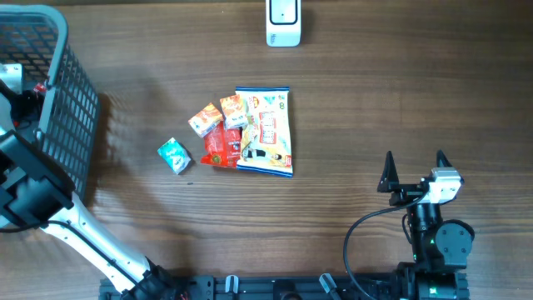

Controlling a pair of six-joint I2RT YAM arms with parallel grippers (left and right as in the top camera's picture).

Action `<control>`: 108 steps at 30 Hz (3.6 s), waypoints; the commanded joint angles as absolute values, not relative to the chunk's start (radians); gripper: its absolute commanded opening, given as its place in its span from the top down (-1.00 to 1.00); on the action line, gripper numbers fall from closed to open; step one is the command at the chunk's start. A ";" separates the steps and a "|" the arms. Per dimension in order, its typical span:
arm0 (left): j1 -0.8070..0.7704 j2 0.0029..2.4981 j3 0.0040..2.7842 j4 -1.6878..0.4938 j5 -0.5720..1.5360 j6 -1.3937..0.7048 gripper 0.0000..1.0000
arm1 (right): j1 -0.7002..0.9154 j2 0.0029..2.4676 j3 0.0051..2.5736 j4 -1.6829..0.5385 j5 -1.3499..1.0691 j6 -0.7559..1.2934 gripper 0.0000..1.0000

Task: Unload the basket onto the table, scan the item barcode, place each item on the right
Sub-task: 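Grasp the red Nescafe stick with the left gripper and lift, then carry the Nescafe stick out and drop it onto the red bag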

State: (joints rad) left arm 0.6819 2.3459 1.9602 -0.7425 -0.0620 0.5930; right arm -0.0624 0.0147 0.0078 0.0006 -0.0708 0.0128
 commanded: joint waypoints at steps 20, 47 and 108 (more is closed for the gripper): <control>0.687 2.423 1.883 -0.816 -0.030 0.597 -0.85 | -0.067 0.009 0.005 0.003 -0.079 0.002 -0.99; 0.617 2.162 1.887 -0.929 -0.043 0.528 0.92 | -0.067 0.009 0.005 0.003 -0.079 0.002 -0.99; 0.107 1.676 1.823 -1.407 0.563 0.166 -1.00 | -0.067 0.009 0.005 0.004 -0.079 0.002 -0.99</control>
